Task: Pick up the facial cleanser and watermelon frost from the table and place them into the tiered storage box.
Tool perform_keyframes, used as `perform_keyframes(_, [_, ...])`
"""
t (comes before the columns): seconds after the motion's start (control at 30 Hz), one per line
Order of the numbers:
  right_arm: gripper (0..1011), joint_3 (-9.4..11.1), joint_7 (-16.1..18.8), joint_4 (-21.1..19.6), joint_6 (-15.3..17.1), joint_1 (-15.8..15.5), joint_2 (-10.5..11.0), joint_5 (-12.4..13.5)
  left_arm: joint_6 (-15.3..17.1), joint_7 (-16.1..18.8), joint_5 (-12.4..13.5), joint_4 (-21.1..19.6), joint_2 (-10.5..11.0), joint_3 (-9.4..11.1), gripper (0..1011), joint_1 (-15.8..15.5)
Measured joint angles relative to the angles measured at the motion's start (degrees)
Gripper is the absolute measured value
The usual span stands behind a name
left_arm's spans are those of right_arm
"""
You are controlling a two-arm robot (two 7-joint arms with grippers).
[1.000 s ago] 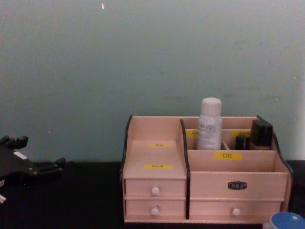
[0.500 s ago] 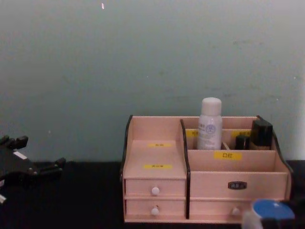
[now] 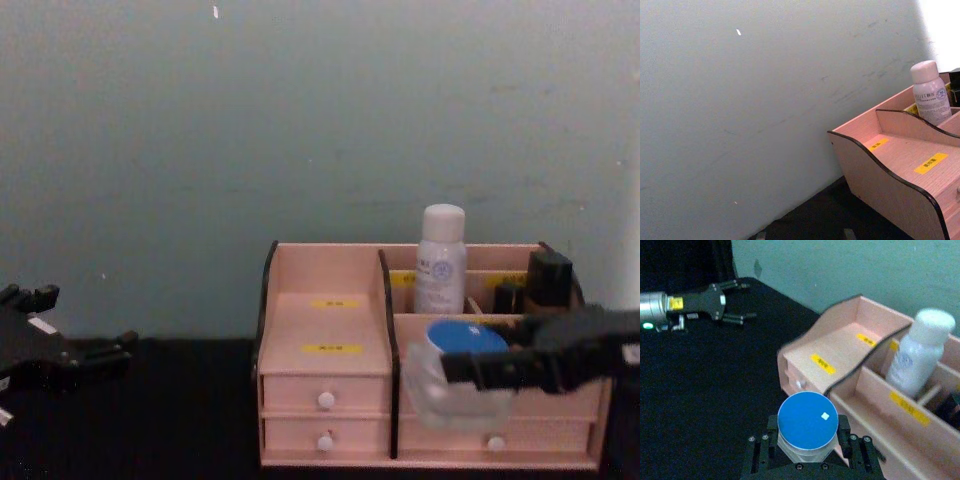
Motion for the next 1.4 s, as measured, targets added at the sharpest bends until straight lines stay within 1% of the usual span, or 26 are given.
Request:
perform_keyframes(0.3, [712,-2.84,0.19,3.73,-0.07,5.94,-3.51,-0.13,0.0,0.0,0.0,0.0,0.0,0.0,1001,0.0])
perform_keyframes(0.4, [712,-3.57,0.29,4.86,-0.14,7.42,-4.46,-0.24,0.0,0.0,0.0,0.0,0.0,0.0,1001,0.0])
perform_keyframes(0.5, [712,-4.72,0.18,6.79,0.03,9.65,-5.89,-0.72,0.0,0.0,0.0,0.0,0.0,0.0,1001,0.0])
perform_keyframes(0.63, [712,-5.58,-0.16,8.66,0.46,11.52,-7.25,-1.28,0.0,0.0,0.0,0.0,0.0,0.0,1001,0.0])
perform_keyframes(0.7, [712,-6.39,-0.33,10.51,0.59,13.21,-8.54,-1.8,0.0,0.0,0.0,0.0,0.0,0.0,1001,0.0])
perform_keyframes(0.8, [712,-6.89,-0.27,12.09,0.55,14.46,-9.52,-2.12,0.0,0.0,0.0,0.0,0.0,0.0,1001,0.0])
perform_keyframes(0.83, [712,-7.2,-0.2,13.27,0.53,15.25,-10.16,-2.41,0.0,0.0,0.0,0.0,0.0,0.0,1001,0.0])
perform_keyframes(1.0, [712,-7.85,0.0,16.3,0.45,17.14,-11.87,-2.87,0.0,0.0,0.0,0.0,0.0,0.0,1001,0.0])
perform_keyframes(1.03, [712,-8.03,0.08,17.46,0.29,17.76,-12.48,-2.99,0.0,0.0,0.0,0.0,0.0,0.0,1001,0.0])
perform_keyframes(1.4, [712,-8.75,0.49,24.98,-0.98,21.44,-16.23,-4.34,0.0,0.0,0.0,0.0,0.0,0.0,1001,0.0])
